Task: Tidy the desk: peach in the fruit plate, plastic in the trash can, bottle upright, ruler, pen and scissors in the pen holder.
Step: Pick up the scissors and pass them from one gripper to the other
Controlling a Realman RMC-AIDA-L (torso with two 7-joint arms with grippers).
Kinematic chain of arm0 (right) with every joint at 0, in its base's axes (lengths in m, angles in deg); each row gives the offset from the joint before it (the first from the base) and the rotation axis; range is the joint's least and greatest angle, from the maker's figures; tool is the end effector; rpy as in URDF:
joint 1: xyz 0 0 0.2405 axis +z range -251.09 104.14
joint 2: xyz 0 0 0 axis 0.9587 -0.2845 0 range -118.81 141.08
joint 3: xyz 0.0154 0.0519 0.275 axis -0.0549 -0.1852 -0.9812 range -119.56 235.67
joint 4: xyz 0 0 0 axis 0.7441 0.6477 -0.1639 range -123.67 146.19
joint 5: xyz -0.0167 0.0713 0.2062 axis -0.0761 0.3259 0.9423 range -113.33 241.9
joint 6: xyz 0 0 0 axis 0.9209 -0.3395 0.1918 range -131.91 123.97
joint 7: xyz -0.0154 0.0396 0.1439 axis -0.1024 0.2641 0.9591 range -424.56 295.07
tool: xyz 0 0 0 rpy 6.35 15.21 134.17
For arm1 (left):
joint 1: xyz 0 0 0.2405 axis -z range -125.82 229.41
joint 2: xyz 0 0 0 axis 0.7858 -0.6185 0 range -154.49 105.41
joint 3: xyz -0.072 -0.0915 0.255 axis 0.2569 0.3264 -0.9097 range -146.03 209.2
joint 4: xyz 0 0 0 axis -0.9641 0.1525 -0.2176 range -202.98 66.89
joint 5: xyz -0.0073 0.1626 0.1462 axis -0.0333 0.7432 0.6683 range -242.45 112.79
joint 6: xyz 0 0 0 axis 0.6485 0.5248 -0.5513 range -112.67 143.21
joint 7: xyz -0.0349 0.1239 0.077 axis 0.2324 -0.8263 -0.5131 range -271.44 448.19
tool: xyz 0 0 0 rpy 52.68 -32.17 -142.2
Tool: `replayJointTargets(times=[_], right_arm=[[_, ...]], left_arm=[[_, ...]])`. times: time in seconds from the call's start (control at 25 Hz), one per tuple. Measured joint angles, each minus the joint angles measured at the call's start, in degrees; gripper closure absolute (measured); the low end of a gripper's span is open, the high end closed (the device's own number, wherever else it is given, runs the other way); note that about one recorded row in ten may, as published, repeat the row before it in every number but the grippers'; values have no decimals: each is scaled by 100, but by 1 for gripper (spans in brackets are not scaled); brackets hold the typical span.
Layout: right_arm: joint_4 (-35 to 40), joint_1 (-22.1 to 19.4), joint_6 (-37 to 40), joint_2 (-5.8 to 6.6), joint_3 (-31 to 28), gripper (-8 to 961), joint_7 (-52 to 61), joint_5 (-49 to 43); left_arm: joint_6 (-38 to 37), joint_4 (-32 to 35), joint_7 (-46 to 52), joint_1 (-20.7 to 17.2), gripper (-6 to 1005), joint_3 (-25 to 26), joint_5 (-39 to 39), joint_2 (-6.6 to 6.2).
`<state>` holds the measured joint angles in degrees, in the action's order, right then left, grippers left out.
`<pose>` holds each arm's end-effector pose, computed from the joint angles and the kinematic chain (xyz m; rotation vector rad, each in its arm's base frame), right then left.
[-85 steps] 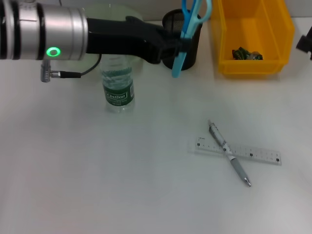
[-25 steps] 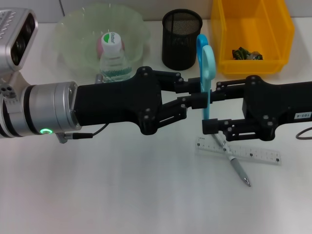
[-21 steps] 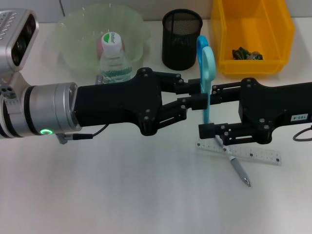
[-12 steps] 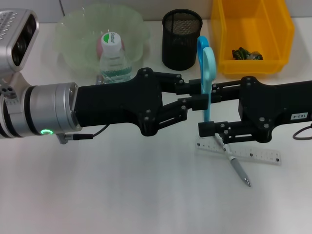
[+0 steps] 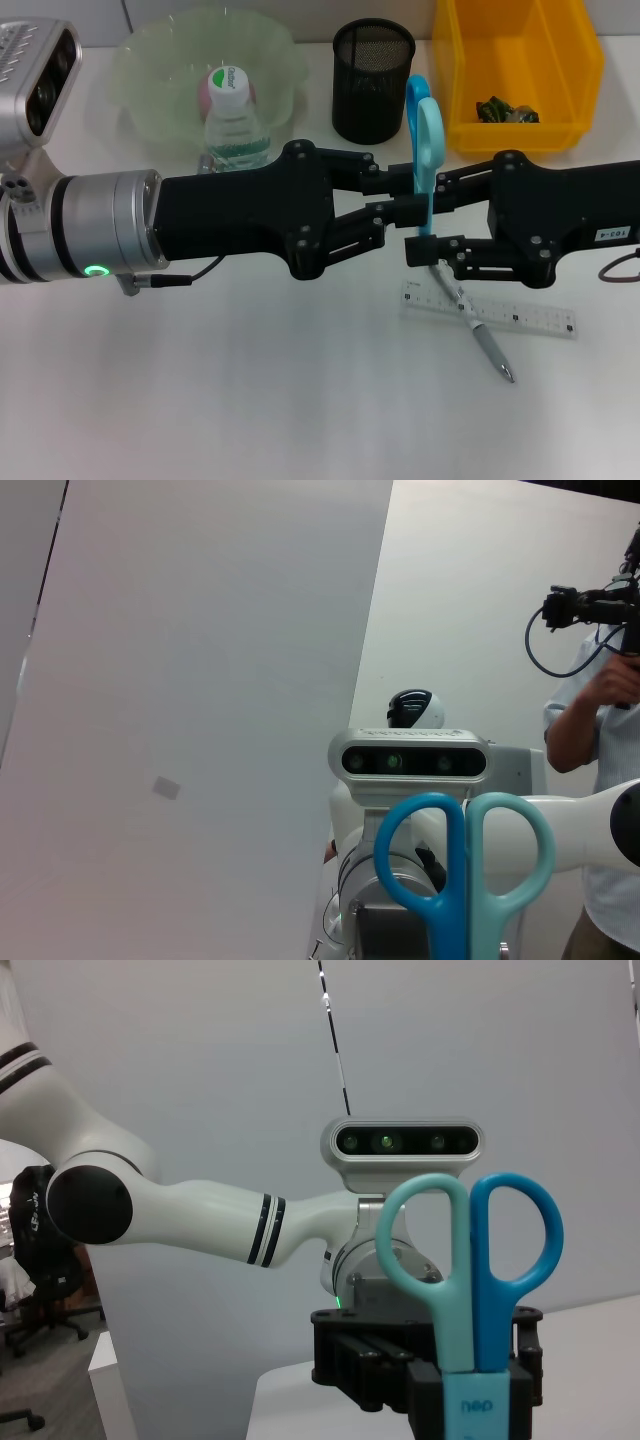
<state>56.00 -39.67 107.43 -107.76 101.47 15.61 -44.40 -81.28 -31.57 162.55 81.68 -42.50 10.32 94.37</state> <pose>0.2140 0.3282 0.0071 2.9163 -0.2314 -0.9566 -0.1860 0.3194 -0.0476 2.7960 0.2778 1.2733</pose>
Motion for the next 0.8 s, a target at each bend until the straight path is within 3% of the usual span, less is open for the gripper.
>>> replayJointTargets(times=[0.56,0.8], right_arm=[[0,19,-28,-3,0,692,-115,5],[-1,13,-45,-2,0,732,-149,5]], left_arm=[[32,-4,0,4,768,0,-2,0],[33,-12,0,8,768,-1,-3,-5]])
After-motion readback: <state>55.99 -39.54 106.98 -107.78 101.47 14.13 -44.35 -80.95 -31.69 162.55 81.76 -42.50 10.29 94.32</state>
